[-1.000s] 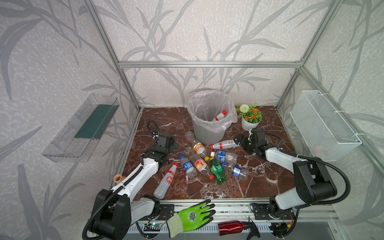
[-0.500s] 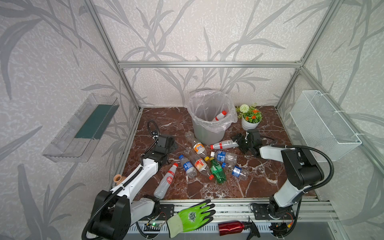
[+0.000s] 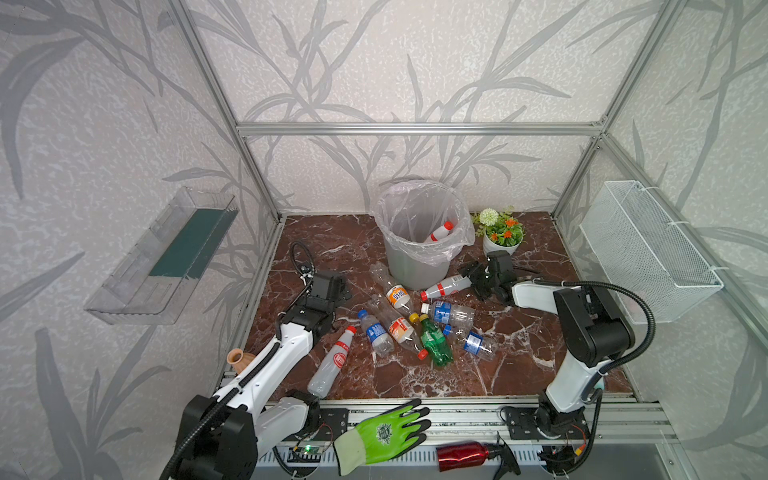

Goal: Throw the plastic bottles in the bin
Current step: 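Lower the right gripper onto the white bottle beside the bin and grasp, then lift the white bottle with the right gripper and swing it over the bin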

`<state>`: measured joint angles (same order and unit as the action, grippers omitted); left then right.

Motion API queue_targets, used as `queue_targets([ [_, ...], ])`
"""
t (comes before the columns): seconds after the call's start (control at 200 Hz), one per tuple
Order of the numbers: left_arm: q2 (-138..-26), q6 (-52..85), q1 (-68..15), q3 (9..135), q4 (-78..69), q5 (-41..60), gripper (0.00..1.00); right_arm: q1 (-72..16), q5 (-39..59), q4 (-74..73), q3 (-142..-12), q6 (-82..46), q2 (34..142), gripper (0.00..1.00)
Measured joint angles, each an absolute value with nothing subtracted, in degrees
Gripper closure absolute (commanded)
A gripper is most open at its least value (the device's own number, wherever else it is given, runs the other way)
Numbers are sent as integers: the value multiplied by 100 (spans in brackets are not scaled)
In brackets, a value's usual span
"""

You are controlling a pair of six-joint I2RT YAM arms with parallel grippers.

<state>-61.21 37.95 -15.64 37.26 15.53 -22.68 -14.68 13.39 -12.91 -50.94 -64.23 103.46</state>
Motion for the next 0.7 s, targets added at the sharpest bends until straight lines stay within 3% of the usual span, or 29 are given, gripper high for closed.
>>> queue_targets([
  [0.22, -5907, 3767, -1514, 3653, 1588, -2375, 1, -1468, 1188, -1179, -5153, -6615, 10420, 42],
  [0.36, -5889, 3754, -1494, 3621, 1597, -2394, 1, -1470, 1114, -1304, -5142, -6871, 10486, 49],
  [0.7, -5841, 3752, -1485, 3621, 1601, -2399, 1, -1470, 1039, -1920, -4952, -7378, 10573, 56],
])
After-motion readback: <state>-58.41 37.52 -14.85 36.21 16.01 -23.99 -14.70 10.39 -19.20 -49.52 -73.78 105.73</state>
